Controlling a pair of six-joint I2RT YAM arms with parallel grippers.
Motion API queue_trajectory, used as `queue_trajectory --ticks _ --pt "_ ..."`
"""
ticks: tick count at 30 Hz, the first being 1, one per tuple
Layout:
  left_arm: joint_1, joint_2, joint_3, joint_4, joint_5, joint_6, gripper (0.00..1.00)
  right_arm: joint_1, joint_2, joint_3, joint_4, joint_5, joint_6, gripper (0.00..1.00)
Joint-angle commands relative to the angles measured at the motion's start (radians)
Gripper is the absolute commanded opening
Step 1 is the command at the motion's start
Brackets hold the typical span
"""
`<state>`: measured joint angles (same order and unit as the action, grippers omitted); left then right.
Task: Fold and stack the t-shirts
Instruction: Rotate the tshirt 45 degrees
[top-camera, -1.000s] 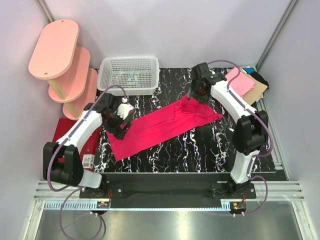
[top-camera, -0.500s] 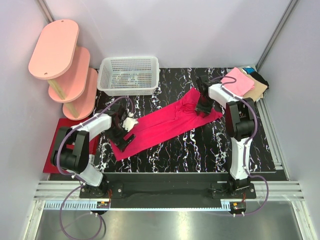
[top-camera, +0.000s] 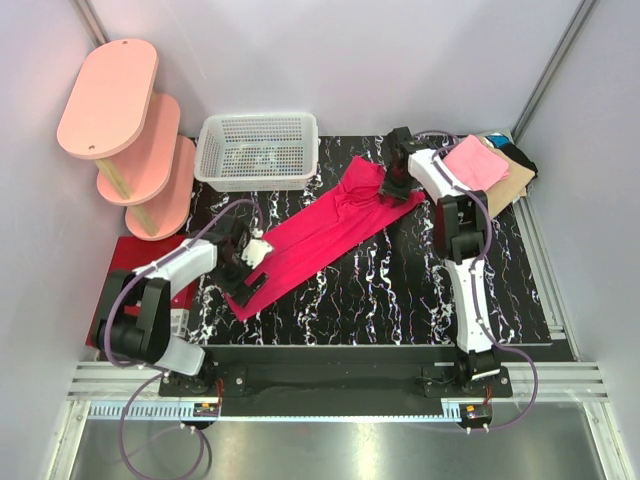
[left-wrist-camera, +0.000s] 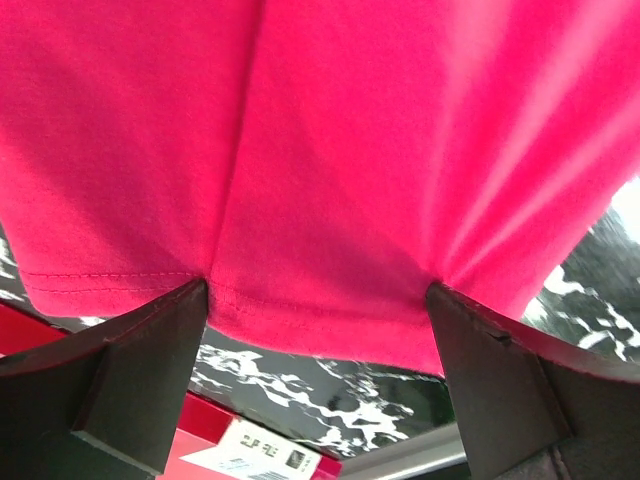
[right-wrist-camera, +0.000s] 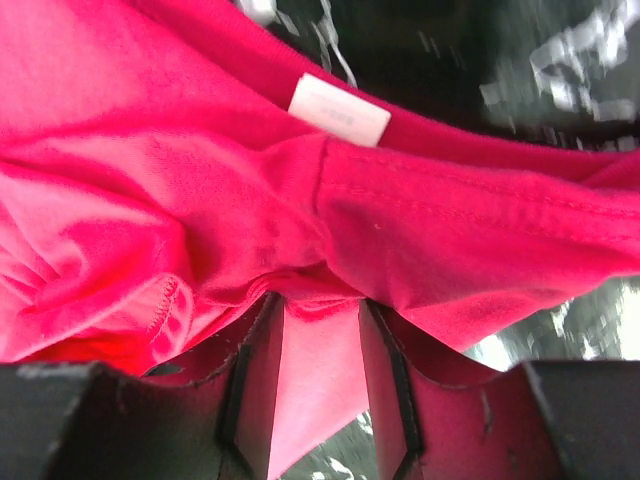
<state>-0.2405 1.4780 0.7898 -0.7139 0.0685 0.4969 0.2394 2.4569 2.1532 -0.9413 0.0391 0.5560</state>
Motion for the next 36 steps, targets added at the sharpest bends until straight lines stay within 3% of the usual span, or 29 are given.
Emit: queue_trajectory --ticks 1,9,12,18,24,29,36 --pt "0.003 -0.076 -0.034 -0.151 0.075 0.002 0.99 -0.031 0.148 0.158 -0.076 0.097 -0.03 0.44" --pt "-0.023 -0.156 0.132 -0.335 0.189 0.046 0.99 -0.072 0.048 0.146 -0.109 0.246 0.018 0.47" --pt "-0.04 -0.117 0.201 -0.4 0.234 0.04 0.99 -0.068 0.039 0.175 -0.119 0.172 0.027 0.49" --pt "-0.048 -0.078 0.264 -0.267 0.15 0.0 0.99 0.018 0.005 0.27 -0.111 0.125 -0.036 0.54" --pt "-0.048 0.131 0.325 -0.127 0.019 -0.031 0.99 0.043 0.039 0.35 -0.114 0.085 -0.012 0.54" --pt "-0.048 0.278 0.388 -0.088 -0.001 -0.038 0.99 0.044 0.086 0.382 -0.125 0.07 -0.008 0.52" --pt "-0.048 0.312 0.399 -0.087 0.002 -0.038 0.99 0.041 0.163 0.451 -0.129 0.059 -0.01 0.51"
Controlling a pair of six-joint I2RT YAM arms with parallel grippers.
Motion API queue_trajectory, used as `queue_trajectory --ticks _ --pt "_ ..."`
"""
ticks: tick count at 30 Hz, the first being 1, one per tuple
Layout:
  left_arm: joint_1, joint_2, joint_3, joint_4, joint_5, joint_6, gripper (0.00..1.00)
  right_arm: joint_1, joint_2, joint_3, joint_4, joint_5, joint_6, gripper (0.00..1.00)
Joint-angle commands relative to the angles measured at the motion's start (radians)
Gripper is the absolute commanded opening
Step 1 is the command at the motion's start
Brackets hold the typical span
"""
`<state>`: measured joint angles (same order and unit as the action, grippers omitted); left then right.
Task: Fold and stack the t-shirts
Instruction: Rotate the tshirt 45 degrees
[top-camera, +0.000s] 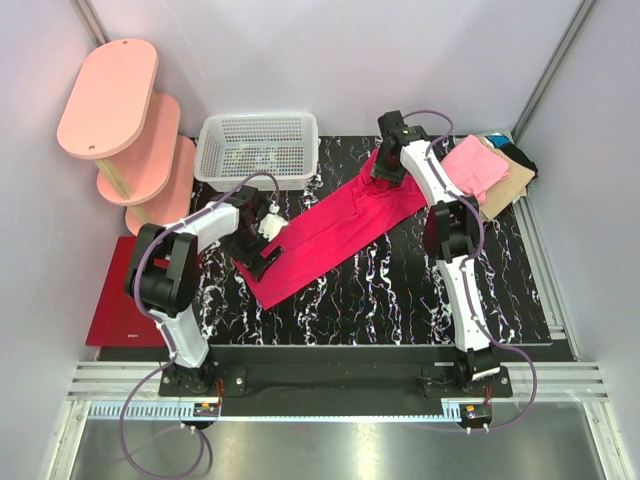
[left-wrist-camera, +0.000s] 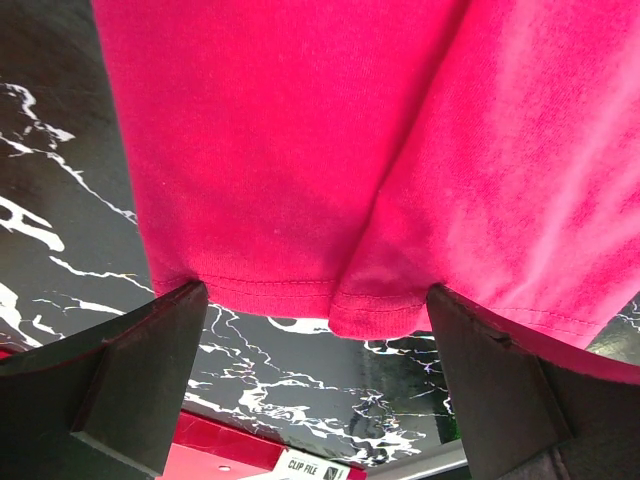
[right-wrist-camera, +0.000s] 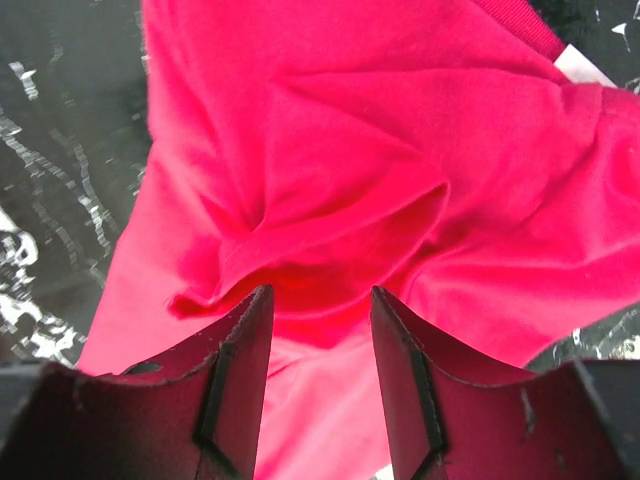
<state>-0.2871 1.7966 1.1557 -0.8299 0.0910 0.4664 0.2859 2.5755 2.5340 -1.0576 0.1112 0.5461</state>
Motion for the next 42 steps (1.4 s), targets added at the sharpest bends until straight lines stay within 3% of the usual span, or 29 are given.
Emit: queue_trajectory --ticks 1,10,18,31,38,42 --pt "-0.001 -0.011 0.026 0.031 -0.019 -0.008 0.99 -0.005 0.052 0.081 -0.013 -0.018 0.0 0.51" --pt "-0.003 -0.123 -0.092 0.023 -0.007 -0.005 0.99 -0.022 0.141 0.2 0.045 -0.087 -0.012 0.49" --pt "-0.003 -0.241 -0.203 -0.003 0.003 -0.003 0.99 -0.03 0.146 0.178 0.221 -0.304 -0.029 0.49" --pt "-0.006 -0.255 -0.215 -0.017 0.019 -0.018 0.99 -0.039 0.126 0.18 0.358 -0.498 -0.048 0.54" --pt "-0.009 -0.252 -0.183 -0.023 -0.016 -0.014 0.99 -0.037 -0.061 0.103 0.358 -0.495 -0.057 0.54" --pt "-0.009 -0.215 -0.093 -0.02 -0.048 -0.02 0.99 -0.034 -0.239 -0.088 0.295 -0.35 -0.041 0.54"
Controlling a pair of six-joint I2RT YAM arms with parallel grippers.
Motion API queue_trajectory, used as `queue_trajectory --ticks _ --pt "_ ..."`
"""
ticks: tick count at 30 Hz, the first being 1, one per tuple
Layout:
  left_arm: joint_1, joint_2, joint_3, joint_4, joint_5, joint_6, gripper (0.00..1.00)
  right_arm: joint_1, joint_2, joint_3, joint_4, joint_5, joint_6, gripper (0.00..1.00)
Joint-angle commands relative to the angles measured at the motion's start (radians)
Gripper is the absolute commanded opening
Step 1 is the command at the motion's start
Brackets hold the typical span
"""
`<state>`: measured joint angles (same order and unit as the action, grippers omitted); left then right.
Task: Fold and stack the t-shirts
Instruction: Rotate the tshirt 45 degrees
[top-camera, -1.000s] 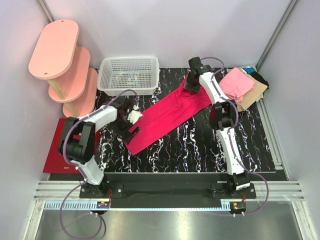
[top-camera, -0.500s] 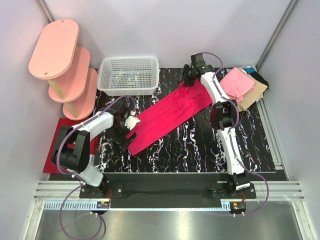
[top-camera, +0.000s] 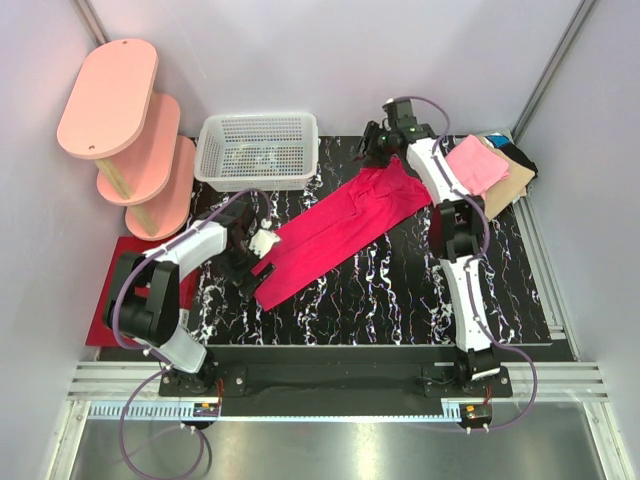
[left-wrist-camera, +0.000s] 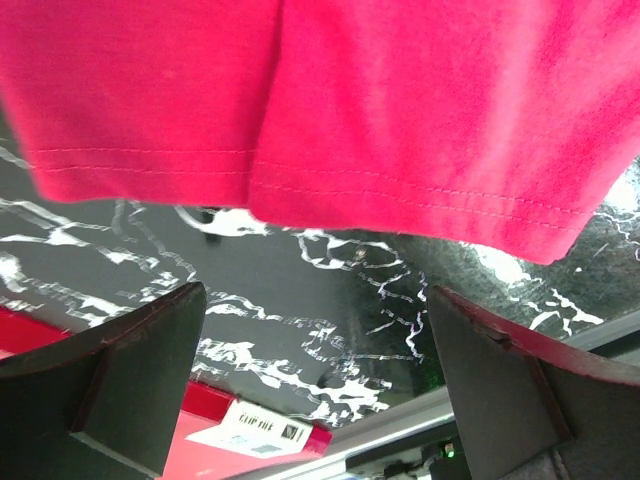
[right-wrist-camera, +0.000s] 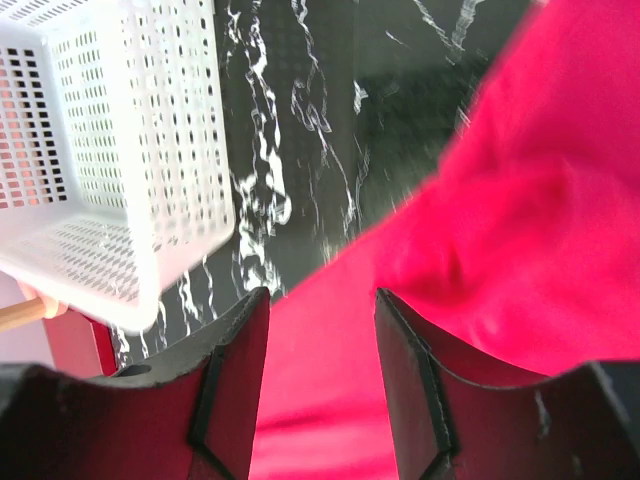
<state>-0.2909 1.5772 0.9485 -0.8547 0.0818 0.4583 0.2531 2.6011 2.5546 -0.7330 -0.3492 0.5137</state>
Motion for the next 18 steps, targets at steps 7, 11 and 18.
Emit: queue_trajectory --ticks 7,11,18 --pt "-0.007 0.125 0.399 -0.075 0.002 -0.024 0.99 0.009 -0.447 -0.486 -0.097 0.415 -0.012 0.54" --pt "-0.02 0.161 0.432 -0.081 0.044 -0.038 0.99 -0.003 -0.392 -0.54 -0.115 0.461 0.014 0.51" --pt "-0.025 0.268 0.274 -0.011 -0.025 0.005 0.99 -0.032 -0.132 -0.296 -0.238 0.467 0.006 0.47"
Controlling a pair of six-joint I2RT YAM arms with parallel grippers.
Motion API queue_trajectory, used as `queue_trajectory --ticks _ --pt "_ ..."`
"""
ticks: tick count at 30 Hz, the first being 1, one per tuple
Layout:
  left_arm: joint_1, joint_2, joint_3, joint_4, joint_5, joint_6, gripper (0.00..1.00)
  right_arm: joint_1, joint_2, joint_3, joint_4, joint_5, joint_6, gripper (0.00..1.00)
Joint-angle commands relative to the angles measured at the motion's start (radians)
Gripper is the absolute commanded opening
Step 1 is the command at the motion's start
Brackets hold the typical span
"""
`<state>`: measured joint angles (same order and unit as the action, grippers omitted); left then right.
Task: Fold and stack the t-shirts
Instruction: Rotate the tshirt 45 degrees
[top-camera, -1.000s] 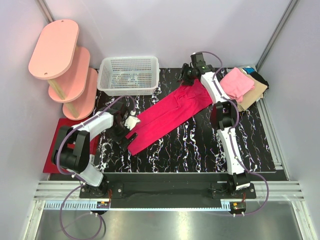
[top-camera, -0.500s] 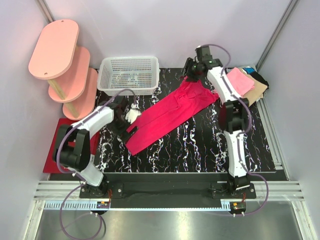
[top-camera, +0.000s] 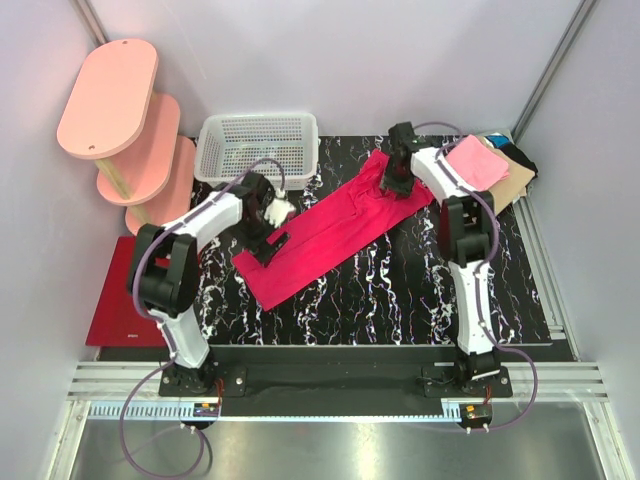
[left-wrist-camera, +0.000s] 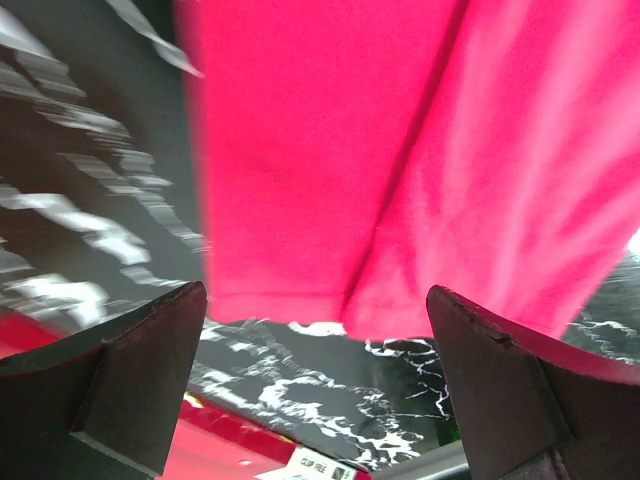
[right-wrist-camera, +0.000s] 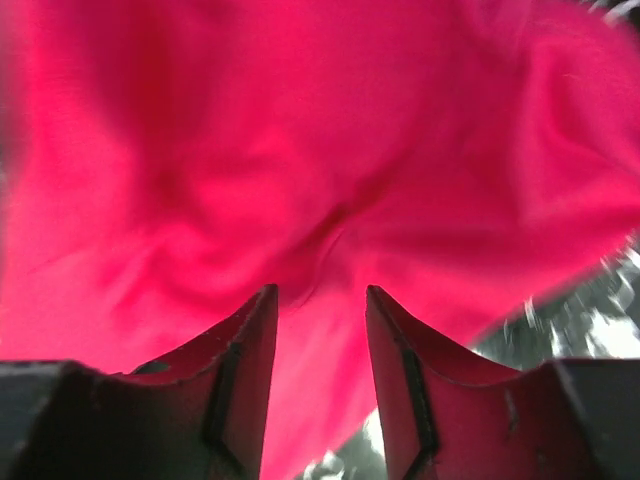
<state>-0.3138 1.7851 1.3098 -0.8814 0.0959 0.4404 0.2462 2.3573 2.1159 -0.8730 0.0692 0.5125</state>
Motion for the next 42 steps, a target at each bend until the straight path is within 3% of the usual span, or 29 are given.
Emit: queue_trajectory --ticks 1,11,18,23,28,34,42 --pt "-0.001 0.063 -0.101 0.027 -0.047 0.026 0.99 -0.03 0.129 0.17 -0.124 0.044 0.011 0.47" --pt "-0.001 0.016 -0.207 0.041 -0.033 0.038 0.99 -0.082 0.373 0.528 -0.268 -0.049 0.018 0.48" --pt "-0.039 -0.117 -0.303 -0.024 0.079 0.024 0.99 -0.12 0.451 0.596 -0.235 -0.173 0.018 0.47" --pt "-0.126 -0.191 -0.359 -0.071 0.139 0.0 0.99 -0.125 0.468 0.601 -0.175 -0.305 -0.023 0.46" --pt "-0.205 -0.197 -0.351 -0.12 0.116 -0.002 0.99 -0.124 0.482 0.61 -0.097 -0.419 -0.068 0.5" --pt "-0.246 -0.205 -0.285 -0.14 0.102 -0.023 0.99 -0.119 0.412 0.641 -0.041 -0.333 -0.104 0.56" --pt "-0.223 -0.449 -0.006 -0.091 -0.183 -0.133 0.99 0.005 0.058 0.55 -0.029 -0.085 -0.221 0.78"
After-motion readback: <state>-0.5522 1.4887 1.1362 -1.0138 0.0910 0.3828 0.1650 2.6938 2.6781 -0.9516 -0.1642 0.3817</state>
